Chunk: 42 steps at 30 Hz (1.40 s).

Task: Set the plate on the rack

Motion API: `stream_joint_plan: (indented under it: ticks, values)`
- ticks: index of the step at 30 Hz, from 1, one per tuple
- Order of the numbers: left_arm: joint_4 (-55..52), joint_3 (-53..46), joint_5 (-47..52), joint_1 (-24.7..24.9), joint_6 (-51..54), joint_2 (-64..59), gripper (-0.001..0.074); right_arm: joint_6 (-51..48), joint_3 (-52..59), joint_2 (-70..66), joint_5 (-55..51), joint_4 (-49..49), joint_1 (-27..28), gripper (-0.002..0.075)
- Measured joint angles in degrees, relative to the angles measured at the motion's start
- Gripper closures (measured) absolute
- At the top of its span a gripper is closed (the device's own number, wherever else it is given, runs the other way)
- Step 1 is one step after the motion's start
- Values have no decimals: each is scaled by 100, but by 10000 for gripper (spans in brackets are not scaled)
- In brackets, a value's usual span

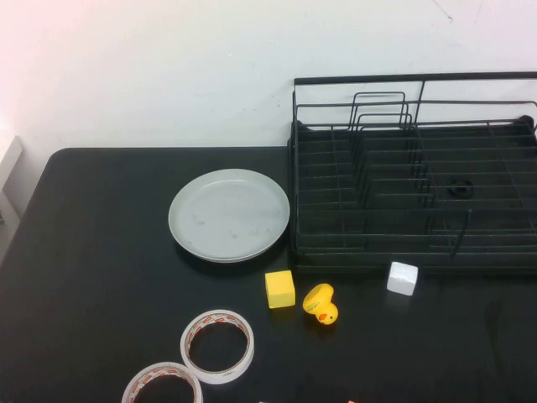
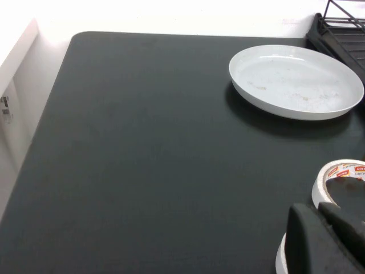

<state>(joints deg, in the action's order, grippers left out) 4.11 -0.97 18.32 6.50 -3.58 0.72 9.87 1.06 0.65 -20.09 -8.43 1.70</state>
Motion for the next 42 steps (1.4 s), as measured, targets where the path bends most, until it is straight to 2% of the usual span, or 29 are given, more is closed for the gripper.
stream_joint_plan:
  ticks: [23,27,32,37,42]
  values:
    - [9,0,0,0,0,0,737,0,0,0,0,0,0,728]
    - [278,-10,-205,0,0,0,737,0,0,0,0,0,0,728]
    - [1547,-21,-889,0,-57,0,738,0,0,0,0,0,0,728]
    - [4153,-21,-1798,0,-536,0,737,0,0,0,0,0,0,728]
    - [6102,-21,-2269,0,-661,0,737,0,0,0,0,302,0,728]
